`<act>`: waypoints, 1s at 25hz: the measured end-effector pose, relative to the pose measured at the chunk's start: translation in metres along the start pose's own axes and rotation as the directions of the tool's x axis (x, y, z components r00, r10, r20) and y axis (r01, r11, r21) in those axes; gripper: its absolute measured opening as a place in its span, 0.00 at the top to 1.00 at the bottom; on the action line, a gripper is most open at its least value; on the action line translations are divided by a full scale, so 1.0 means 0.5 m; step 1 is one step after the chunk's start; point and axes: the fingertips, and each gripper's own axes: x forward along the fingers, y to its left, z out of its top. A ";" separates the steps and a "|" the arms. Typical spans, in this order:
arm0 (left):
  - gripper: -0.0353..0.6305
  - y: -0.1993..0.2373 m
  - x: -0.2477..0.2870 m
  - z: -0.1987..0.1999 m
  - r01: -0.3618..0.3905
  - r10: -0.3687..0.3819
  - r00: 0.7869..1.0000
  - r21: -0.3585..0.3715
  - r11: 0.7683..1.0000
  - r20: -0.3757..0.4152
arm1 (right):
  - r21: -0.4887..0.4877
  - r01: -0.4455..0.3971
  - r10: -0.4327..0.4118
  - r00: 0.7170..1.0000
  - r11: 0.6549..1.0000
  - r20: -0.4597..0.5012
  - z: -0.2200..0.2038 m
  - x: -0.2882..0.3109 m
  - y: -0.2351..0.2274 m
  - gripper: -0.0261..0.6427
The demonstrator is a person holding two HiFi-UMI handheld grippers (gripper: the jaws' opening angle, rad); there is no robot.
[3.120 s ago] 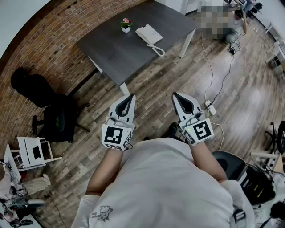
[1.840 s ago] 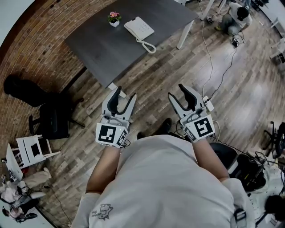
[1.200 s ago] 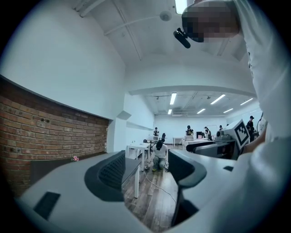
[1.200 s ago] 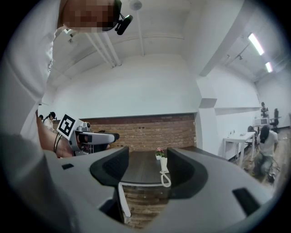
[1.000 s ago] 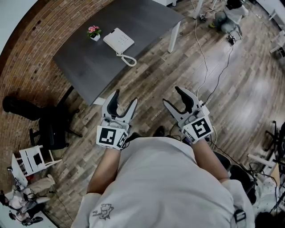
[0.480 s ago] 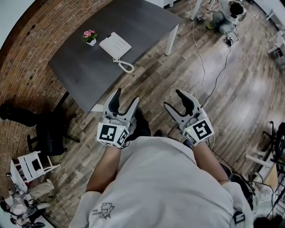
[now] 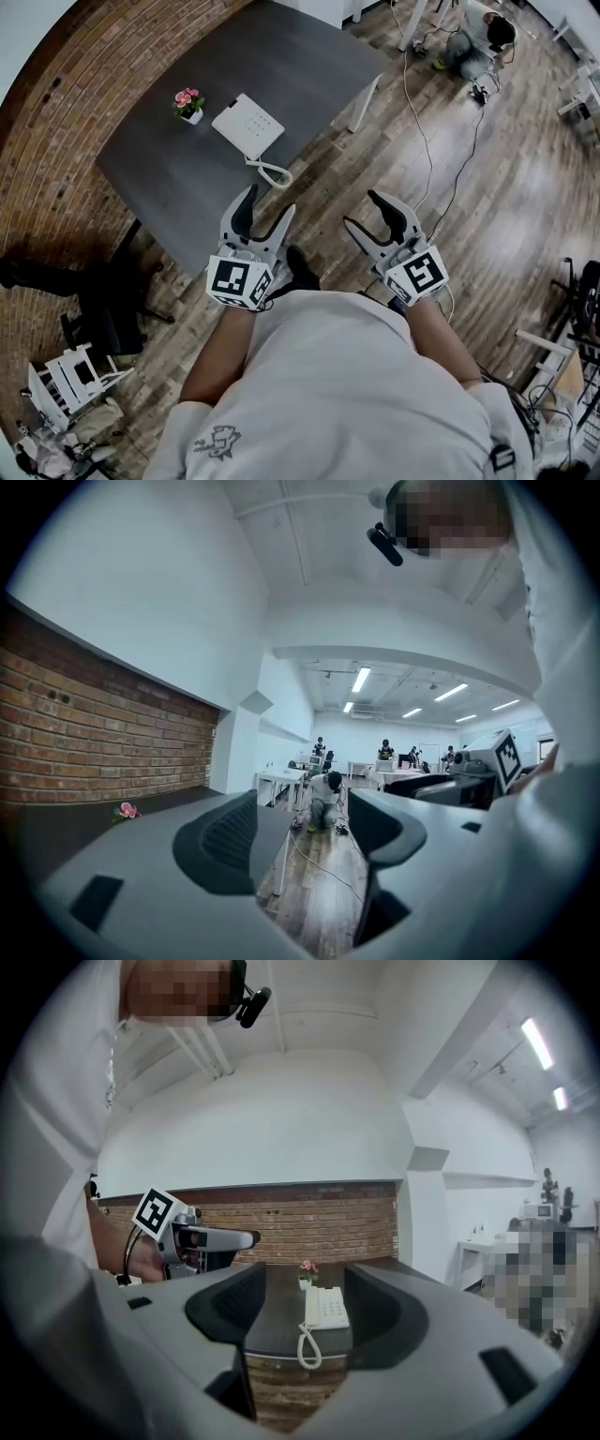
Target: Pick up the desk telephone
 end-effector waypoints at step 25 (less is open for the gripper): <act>0.47 0.330 0.026 0.035 -0.126 0.126 0.992 -0.038 0.991 0.014 | 0.008 -0.132 0.132 0.990 0.991 -0.049 0.035 0.360 -0.017 0.56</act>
